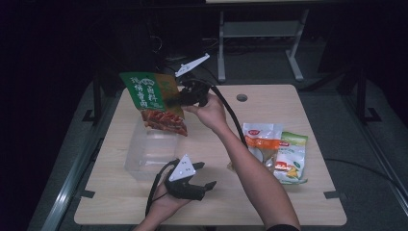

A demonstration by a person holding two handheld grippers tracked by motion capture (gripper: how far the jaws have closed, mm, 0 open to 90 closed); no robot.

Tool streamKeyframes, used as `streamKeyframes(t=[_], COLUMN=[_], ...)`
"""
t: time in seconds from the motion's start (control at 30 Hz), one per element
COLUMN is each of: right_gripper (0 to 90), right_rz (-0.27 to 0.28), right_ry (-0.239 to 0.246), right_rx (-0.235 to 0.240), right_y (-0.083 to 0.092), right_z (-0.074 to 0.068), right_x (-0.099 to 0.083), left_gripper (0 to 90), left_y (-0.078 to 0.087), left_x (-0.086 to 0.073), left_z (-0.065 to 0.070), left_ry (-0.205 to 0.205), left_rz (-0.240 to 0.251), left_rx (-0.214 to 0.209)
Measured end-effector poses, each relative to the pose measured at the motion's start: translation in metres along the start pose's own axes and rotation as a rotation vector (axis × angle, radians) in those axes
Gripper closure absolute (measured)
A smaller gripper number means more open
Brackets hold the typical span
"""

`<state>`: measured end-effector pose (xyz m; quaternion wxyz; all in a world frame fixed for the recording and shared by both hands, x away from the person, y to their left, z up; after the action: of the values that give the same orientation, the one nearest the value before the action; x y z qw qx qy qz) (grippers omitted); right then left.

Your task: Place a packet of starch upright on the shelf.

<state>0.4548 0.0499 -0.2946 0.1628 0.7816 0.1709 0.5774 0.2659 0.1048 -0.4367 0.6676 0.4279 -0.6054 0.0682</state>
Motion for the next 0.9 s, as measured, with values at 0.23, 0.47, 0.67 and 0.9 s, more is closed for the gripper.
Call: streamKeyframes(t=[0.23,0.47,0.67,0.9], right_gripper=[89.6,89.6,89.7,89.6], right_rz=[-0.001,0.011,0.018,0.014], right_ry=[-0.002,-0.006,-0.023,-0.049], right_rx=[0.007,0.006,0.019,0.03], right_y=[-0.009,-0.018,-0.03,-0.046], right_z=[0.005,0.012,0.023,0.034], right_x=[0.005,0.006,0.0,-0.01], left_gripper=[26.7,26.7,26.7,26.6], left_y=[0.0,0.0,0.001,0.001], left_x=[0.0,0.0,-0.001,-0.001], left_z=[0.0,0.0,0.001,0.001], left_ry=[0.001,-0.003,0.005,-0.013], left_rz=[0.003,0.007,0.004,0.004], left_rx=[-0.007,-0.006,-0.005,-0.004])
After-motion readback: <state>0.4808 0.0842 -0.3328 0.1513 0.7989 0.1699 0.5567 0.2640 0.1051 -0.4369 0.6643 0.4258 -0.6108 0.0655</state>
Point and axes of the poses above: each handheld gripper's, and its own axes: y roughly backward along the jaws, x roughly out of its top, z roughly to its right, the point moved 3 cm from there along -y, roughly forward along the jaws, and after that the axes turned 13 degrees about x, right-handed, at the moved point
